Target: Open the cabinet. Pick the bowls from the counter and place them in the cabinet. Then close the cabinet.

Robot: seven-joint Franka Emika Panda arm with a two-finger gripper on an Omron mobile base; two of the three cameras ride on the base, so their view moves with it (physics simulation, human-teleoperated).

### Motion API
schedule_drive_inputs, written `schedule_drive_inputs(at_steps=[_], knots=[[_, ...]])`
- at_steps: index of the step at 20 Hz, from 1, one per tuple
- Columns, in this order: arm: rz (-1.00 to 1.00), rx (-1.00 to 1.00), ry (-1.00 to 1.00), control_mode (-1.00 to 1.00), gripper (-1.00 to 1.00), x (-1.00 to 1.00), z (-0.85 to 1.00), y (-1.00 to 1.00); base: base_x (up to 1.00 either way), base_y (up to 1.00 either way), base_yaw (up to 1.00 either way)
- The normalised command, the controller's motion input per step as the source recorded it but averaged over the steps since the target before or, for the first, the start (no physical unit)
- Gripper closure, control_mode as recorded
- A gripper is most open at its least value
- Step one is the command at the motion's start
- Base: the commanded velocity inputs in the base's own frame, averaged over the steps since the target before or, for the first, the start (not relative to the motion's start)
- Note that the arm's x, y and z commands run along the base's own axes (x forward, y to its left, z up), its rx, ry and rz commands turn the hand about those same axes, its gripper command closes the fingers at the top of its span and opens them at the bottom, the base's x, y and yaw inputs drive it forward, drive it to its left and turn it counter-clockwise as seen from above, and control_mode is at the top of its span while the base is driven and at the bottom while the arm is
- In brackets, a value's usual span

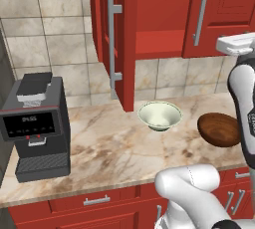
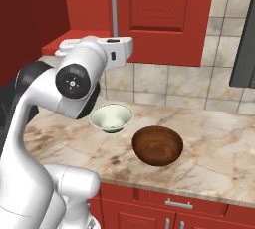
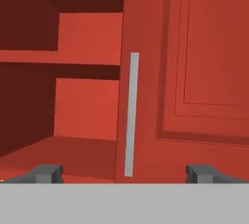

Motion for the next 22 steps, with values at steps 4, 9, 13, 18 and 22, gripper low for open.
schedule_drive_inputs(at_steps=[4, 9, 13, 18, 22], knots=[[-0.12, 0.00, 0.00, -1.00, -1.00, 0.12, 0.00, 0.02, 0.00, 0.00, 0.00], [-0.06, 0.00, 0.00, -1.00, -1.00, 0.10, 0.00, 0.01, 0.00, 0.00, 0.00], [0.00, 0.00, 0.00, -1.00, -1.00, 0.22, 0.00, 0.00, 0.00, 0.00, 0.00], [0.00, 0.00, 0.00, -1.00, -1.00, 0.43, 0.00, 0.00, 0.00, 0.00, 0.00], [0.00, 0.00, 0.00, -1.00, -1.00, 0.50, 0.00, 0.00, 0.00, 0.00, 0.00]])
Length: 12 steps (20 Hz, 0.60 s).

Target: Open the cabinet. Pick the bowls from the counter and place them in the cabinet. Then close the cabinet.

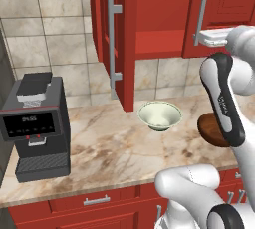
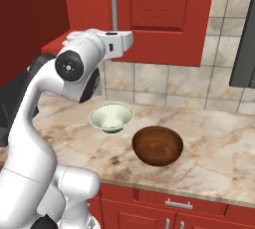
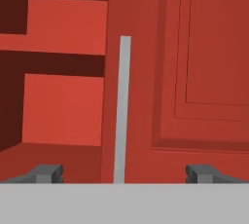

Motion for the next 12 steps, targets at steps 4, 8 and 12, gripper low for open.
schedule_drive_inputs(at_steps=[4, 8, 12], knots=[[0.00, 0.00, 0.00, -1.00, -1.00, 0.56, 0.00, 0.00, 0.00, 0.00, 0.00], [0.00, 0.00, 0.00, -1.00, -1.00, 0.59, 0.00, -0.03, 0.00, 0.00, 0.00], [0.00, 0.00, 0.00, -1.00, -1.00, 0.61, 0.00, -0.18, 0.00, 0.00, 0.00]])
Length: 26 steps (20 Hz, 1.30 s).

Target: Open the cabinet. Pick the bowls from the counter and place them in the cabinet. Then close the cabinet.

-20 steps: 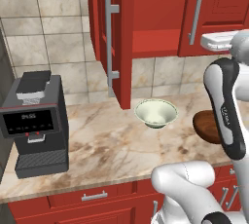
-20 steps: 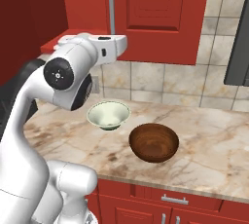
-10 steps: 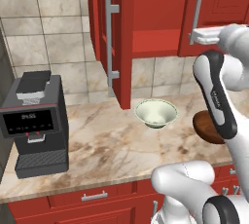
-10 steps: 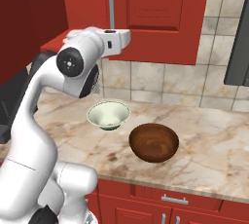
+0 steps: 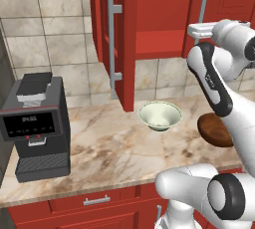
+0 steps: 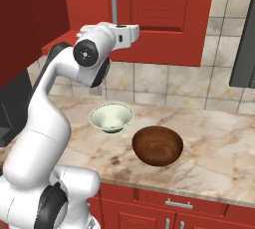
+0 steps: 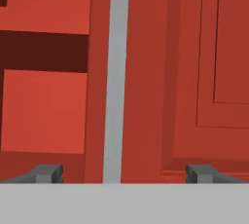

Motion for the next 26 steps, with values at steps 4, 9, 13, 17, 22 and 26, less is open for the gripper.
schedule_drive_inputs(at_steps=[4, 9, 13, 17, 22, 26], knots=[[0.00, 0.00, 0.00, -1.00, -1.00, 0.55, 0.00, -0.12, 0.00, 0.00, 0.00], [0.00, 0.00, 0.00, -1.00, -1.00, 0.52, -0.02, -0.01, 0.00, 0.00, 0.00], [0.00, 0.00, 0.00, -1.00, -1.00, 0.62, -0.06, 0.00, 0.00, 0.00, 0.00], [0.00, 0.00, 0.02, -1.00, -1.00, 0.72, -0.09, 0.00, 0.00, 0.00, 0.00], [0.00, -0.01, 0.00, -1.00, 1.00, 0.27, -0.05, 0.00, 0.00, 0.00, 0.00], [0.00, 0.00, 0.00, -1.00, 1.00, 0.00, 0.00, 0.00, 0.00, 0.00, 0.00]])
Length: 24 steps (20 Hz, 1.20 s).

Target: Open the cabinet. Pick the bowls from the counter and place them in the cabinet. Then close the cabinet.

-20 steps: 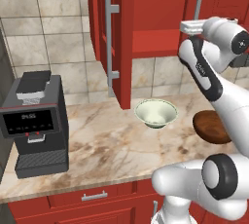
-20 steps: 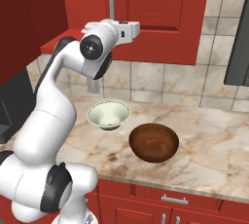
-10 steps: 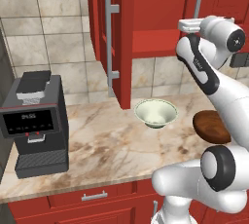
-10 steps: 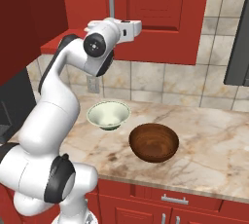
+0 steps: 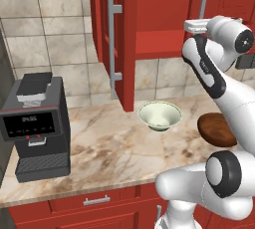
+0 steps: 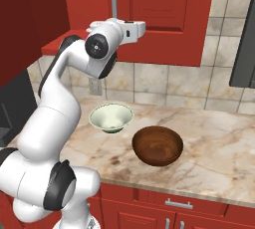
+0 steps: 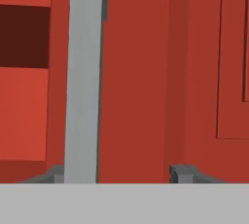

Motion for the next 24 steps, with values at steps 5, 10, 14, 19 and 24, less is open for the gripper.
schedule_drive_inputs(at_steps=[5, 10, 14, 19, 24], knots=[[-0.02, 0.00, 0.00, -1.00, 1.00, -0.23, 0.00, -0.31, 0.00, 0.00, 0.00], [-0.09, 0.01, 0.00, -1.00, 1.00, -0.57, 0.00, -0.82, 0.00, 0.00, 0.00], [-0.12, 0.03, 0.00, -1.00, 1.00, -0.68, 0.00, -0.98, 0.00, 0.00, 0.00], [-0.15, 0.05, 0.00, -1.00, 1.00, -0.73, 0.00, -1.00, 0.00, 0.00, 0.00], [-0.15, 0.06, 0.00, -1.00, 1.00, -0.73, 0.00, -1.00, 0.00, 0.00, 0.00]])
